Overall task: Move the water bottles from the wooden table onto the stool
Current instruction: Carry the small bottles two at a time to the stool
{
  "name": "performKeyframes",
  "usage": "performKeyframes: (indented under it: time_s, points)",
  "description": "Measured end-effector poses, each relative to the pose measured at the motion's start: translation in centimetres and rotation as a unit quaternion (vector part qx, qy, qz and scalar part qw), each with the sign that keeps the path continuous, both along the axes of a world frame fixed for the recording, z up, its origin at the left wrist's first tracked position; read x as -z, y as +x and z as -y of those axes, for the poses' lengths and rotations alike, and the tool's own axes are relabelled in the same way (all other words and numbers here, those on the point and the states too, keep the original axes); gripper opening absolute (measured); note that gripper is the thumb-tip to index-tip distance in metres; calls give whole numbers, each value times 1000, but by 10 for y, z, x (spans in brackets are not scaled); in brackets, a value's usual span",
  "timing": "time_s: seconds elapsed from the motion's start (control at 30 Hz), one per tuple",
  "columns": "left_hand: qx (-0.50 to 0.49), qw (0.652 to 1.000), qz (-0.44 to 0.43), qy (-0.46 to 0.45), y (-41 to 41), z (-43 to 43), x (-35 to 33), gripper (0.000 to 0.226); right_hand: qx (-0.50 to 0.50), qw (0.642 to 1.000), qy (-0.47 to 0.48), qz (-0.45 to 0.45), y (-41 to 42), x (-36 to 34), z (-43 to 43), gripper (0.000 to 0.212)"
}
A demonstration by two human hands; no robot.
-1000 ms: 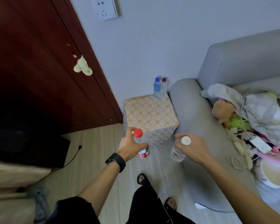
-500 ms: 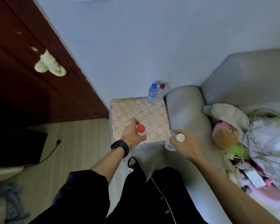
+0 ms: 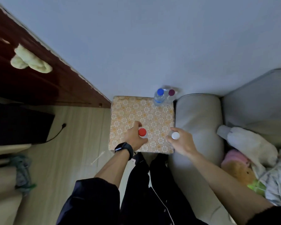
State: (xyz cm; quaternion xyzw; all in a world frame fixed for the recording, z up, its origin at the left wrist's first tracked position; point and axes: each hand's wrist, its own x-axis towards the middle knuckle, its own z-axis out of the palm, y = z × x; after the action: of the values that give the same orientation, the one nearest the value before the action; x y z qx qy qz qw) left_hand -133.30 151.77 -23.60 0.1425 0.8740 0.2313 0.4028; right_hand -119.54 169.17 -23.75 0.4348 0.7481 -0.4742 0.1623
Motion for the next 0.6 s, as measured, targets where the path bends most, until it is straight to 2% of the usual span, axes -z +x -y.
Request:
performKeyframes:
  time_s: [0.17, 0.33, 0.47, 0.6]
  points:
    - [-28, 1000, -9, 10, -8, -27, 33, 58, 6, 1000, -25, -17, -21, 42, -21, 55]
    - [17, 1000, -22, 0, -8, -43, 69, 56, -9, 999, -24, -28, -28, 80, -28, 50]
    - [45, 999, -7, 0, -7, -47, 90, 56, -14, 998, -15, -51, -27, 93, -30, 46]
    - [22, 1000, -2, 4, -4, -45, 98, 56, -27, 998, -2, -61, -20, 100, -29, 48]
